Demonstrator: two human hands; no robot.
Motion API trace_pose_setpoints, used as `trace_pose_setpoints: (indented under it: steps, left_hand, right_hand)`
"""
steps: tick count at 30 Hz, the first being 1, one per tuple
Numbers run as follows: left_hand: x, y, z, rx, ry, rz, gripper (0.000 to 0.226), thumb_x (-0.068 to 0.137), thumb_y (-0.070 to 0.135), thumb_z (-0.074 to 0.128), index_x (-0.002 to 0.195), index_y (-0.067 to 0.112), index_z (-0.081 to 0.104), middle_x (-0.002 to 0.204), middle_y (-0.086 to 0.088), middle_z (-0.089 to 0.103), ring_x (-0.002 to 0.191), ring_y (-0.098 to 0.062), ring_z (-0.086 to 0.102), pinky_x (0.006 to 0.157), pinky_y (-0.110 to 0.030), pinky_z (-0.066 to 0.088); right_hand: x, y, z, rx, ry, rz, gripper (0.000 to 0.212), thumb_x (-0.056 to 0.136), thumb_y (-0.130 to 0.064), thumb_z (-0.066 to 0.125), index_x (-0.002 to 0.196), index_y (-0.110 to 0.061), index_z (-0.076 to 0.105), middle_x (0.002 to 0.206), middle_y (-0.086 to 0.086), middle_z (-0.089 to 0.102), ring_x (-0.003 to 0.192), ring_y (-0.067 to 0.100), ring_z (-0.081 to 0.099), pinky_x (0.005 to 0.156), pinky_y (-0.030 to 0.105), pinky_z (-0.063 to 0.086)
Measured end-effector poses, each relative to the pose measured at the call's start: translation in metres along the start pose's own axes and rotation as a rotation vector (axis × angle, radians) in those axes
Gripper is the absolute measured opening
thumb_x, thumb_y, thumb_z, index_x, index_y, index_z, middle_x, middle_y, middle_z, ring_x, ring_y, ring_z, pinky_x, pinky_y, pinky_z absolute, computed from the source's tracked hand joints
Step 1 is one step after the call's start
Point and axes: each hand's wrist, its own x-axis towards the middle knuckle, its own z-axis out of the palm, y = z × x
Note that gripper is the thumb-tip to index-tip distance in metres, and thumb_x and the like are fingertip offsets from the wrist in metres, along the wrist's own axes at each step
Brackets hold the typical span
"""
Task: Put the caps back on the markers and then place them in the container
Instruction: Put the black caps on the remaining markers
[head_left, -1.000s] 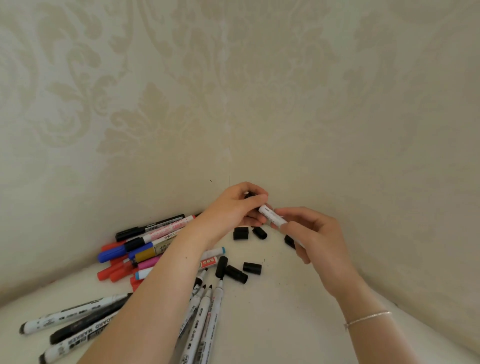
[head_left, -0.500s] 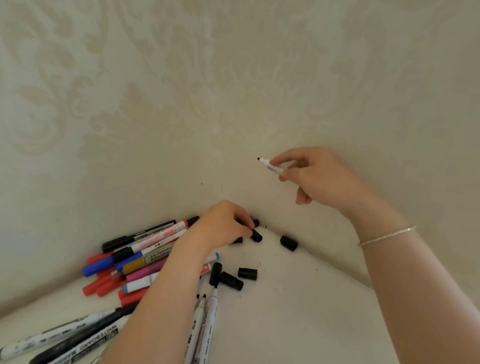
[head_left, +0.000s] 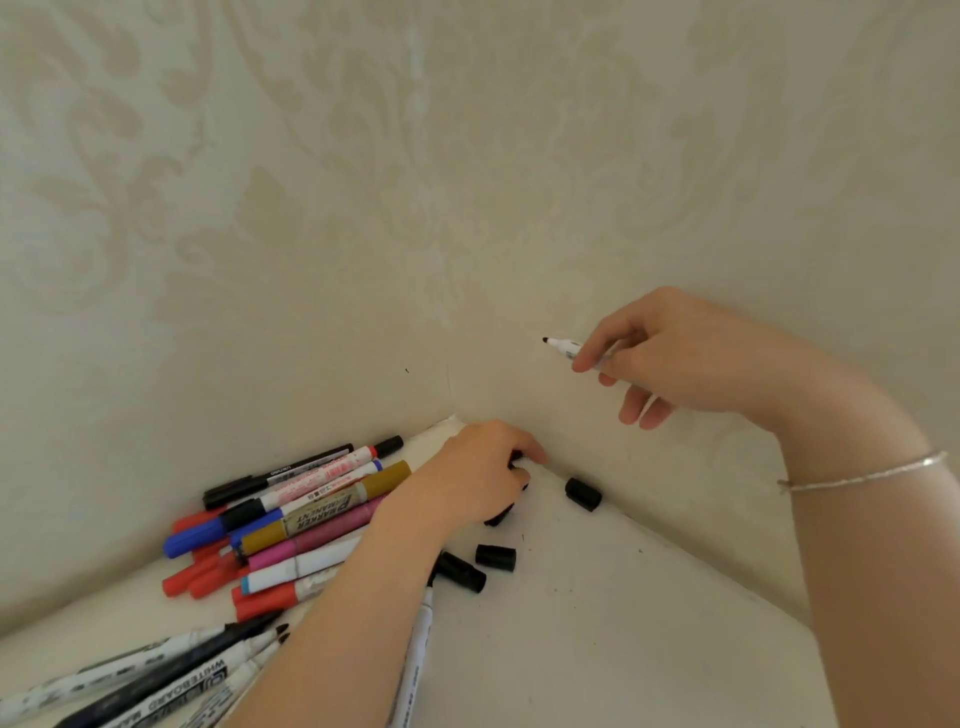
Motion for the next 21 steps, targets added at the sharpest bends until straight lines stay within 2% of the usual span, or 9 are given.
trace_pose_setpoints:
  steps: [2, 4, 7, 9, 12, 15, 17, 19, 21]
  left_hand:
    - [-0.001, 0.003, 0.006, 0.079, 0.027, 0.030, 0.038, 0.098, 0.015, 0.045, 0.131, 0.031, 0.055, 0.137, 0.009, 0.051, 0.119, -0.013, 0.050, 0.080, -0.007, 0.028]
    - [-0.002, 0.007, 0.013, 0.101, 0.014, 0.079, 0.039, 0.100, 0.018, 0.042, 0.134, 0.035, 0.051, 0.136, 0.009, 0.053, 0.121, -0.016, 0.050, 0.085, -0.008, 0.029]
    - [0.001, 0.013, 0.026, 0.119, -0.070, 0.171, 0.041, 0.098, 0.015, 0.043, 0.132, 0.036, 0.053, 0.138, 0.015, 0.052, 0.127, -0.015, 0.044, 0.109, -0.029, 0.027]
    - [0.004, 0.015, 0.035, 0.191, -0.058, 0.218, 0.036, 0.096, 0.018, 0.047, 0.127, 0.033, 0.056, 0.132, 0.014, 0.055, 0.125, -0.014, 0.044, 0.110, -0.037, 0.023]
    - [0.005, 0.015, 0.044, 0.265, 0.043, 0.238, 0.024, 0.094, 0.026, 0.053, 0.117, 0.028, 0.058, 0.114, 0.006, 0.057, 0.110, -0.018, 0.049, 0.108, -0.036, 0.025]
    - [0.006, 0.014, 0.047, 0.241, 0.048, 0.237, 0.017, 0.092, 0.031, 0.055, 0.106, 0.022, 0.060, 0.106, 0.005, 0.060, 0.103, -0.016, 0.052, 0.108, -0.034, 0.027]
    - [0.005, 0.016, 0.045, 0.143, 0.023, 0.219, 0.015, 0.089, 0.028, 0.059, 0.101, 0.019, 0.061, 0.101, 0.006, 0.066, 0.097, -0.015, 0.057, 0.100, -0.027, 0.034]
    - [0.004, 0.019, 0.039, -0.087, 0.010, 0.150, 0.016, 0.085, 0.023, 0.066, 0.100, 0.019, 0.065, 0.094, 0.011, 0.066, 0.088, -0.006, 0.060, 0.081, -0.014, 0.043]
    - [0.002, 0.022, 0.030, -0.294, 0.026, 0.091, 0.019, 0.080, 0.019, 0.074, 0.098, 0.022, 0.069, 0.085, 0.015, 0.063, 0.074, 0.003, 0.057, 0.065, -0.005, 0.043]
  right_hand:
    - [-0.001, 0.000, -0.002, 0.008, 0.001, 0.001, 0.034, 0.090, 0.000, 0.041, 0.091, -0.017, 0.070, 0.099, 0.009, 0.066, 0.062, 0.018, 0.068, 0.036, 0.013, 0.041]
    - [-0.002, 0.000, -0.004, 0.021, -0.001, -0.001, 0.032, 0.090, 0.000, 0.043, 0.091, -0.016, 0.070, 0.098, 0.008, 0.066, 0.064, 0.018, 0.068, 0.035, 0.013, 0.041]
    - [-0.002, -0.001, -0.004, 0.019, -0.004, 0.000, 0.034, 0.088, 0.001, 0.043, 0.086, -0.019, 0.071, 0.094, 0.012, 0.069, 0.075, 0.025, 0.072, 0.063, 0.029, 0.060]
    - [0.000, 0.000, -0.003, 0.016, -0.005, 0.012, 0.035, 0.087, 0.000, 0.043, 0.084, -0.022, 0.070, 0.091, 0.013, 0.071, 0.077, 0.028, 0.073, 0.076, 0.039, 0.060]
    - [0.000, 0.000, -0.003, 0.010, -0.004, 0.021, 0.035, 0.086, -0.002, 0.043, 0.083, -0.024, 0.070, 0.088, 0.013, 0.072, 0.076, 0.028, 0.073, 0.080, 0.043, 0.058]
    - [-0.002, 0.001, -0.004, 0.003, -0.007, 0.012, 0.033, 0.087, -0.003, 0.044, 0.085, -0.023, 0.070, 0.090, 0.011, 0.071, 0.076, 0.027, 0.073, 0.080, 0.043, 0.059]
    - [-0.004, 0.000, -0.006, 0.016, -0.012, 0.002, 0.031, 0.088, -0.002, 0.046, 0.087, -0.021, 0.071, 0.093, 0.009, 0.070, 0.076, 0.026, 0.073, 0.078, 0.040, 0.059]
    - [-0.006, -0.001, -0.008, 0.035, -0.014, -0.007, 0.030, 0.088, -0.001, 0.047, 0.088, -0.019, 0.071, 0.095, 0.009, 0.068, 0.074, 0.024, 0.073, 0.071, 0.035, 0.061]
    - [-0.008, -0.001, -0.009, 0.040, -0.016, -0.009, 0.029, 0.089, -0.001, 0.048, 0.088, -0.018, 0.071, 0.096, 0.008, 0.067, 0.070, 0.021, 0.072, 0.061, 0.026, 0.060]
